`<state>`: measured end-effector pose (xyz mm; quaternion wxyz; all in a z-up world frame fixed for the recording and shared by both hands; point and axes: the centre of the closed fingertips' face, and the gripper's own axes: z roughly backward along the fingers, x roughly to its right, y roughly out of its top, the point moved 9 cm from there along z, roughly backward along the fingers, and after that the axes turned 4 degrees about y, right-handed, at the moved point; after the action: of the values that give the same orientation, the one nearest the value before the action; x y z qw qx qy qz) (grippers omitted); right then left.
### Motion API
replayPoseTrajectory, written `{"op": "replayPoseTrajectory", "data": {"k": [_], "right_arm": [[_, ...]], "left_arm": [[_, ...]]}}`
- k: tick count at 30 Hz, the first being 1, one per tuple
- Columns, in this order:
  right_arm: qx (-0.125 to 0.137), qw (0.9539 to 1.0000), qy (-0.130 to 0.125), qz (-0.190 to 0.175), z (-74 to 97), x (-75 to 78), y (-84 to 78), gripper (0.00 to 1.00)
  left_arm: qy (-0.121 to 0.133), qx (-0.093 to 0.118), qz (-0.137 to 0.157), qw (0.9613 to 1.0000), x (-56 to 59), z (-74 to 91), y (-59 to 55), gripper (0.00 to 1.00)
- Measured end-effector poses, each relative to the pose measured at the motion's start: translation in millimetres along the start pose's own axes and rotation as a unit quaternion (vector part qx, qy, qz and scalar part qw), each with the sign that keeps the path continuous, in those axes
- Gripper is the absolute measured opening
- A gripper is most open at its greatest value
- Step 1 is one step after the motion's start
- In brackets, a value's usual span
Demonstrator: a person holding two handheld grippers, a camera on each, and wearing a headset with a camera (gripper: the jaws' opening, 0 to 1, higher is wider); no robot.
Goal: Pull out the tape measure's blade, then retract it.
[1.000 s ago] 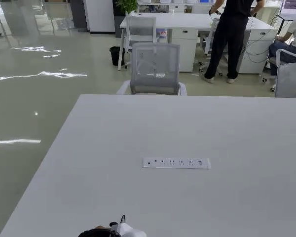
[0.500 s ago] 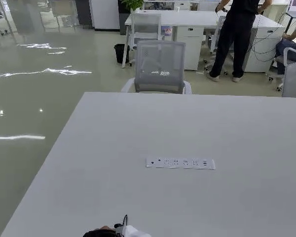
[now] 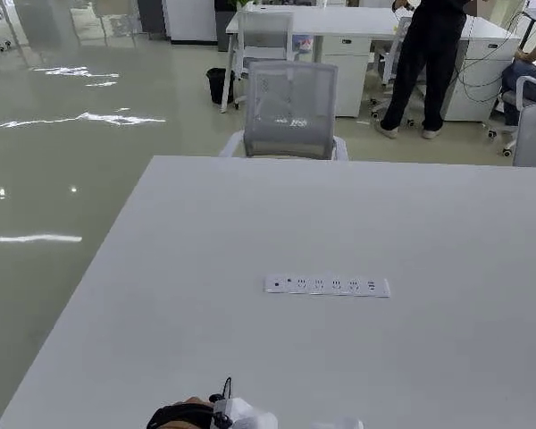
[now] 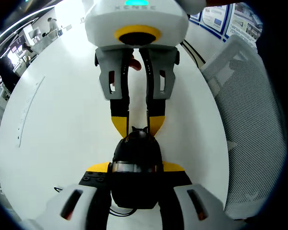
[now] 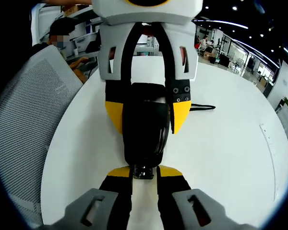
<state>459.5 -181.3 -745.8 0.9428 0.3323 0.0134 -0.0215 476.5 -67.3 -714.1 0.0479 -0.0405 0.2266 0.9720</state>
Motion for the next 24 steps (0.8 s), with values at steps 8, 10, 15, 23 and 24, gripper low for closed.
{"op": "replayPoseTrajectory", "data": {"k": [8,10,15,23,24], "right_arm": [[0.0,1.0,0.0,-0.008,0.2,1.7,-2.0,0.16],[-0.002,0.9998,-0.001,-0.018,-0.6,2.0,-3.9,0.14],[-0.005,0.9996,0.003,-0.028,-1.2,3.4,-2.8,0.13],[-0.02,0.9995,0.006,-0.024,-0.1,3.3,-1.1,0.12],[-0.021,0.9995,0.005,-0.024,-0.2,3.1,-1.1,0.12]], "left_arm": [[-0.002,-0.006,0.001,1.0,-0.8,0.3,0.4,0.34],[-0.002,-0.006,0.006,1.0,-1.2,0.1,0.6,0.34],[-0.004,-0.009,0.007,0.9999,-1.7,0.0,1.0,0.34],[-0.004,-0.013,0.007,0.9999,-1.4,0.5,2.1,0.33],[-0.004,-0.014,0.007,0.9999,-1.3,0.5,2.2,0.33]]}}
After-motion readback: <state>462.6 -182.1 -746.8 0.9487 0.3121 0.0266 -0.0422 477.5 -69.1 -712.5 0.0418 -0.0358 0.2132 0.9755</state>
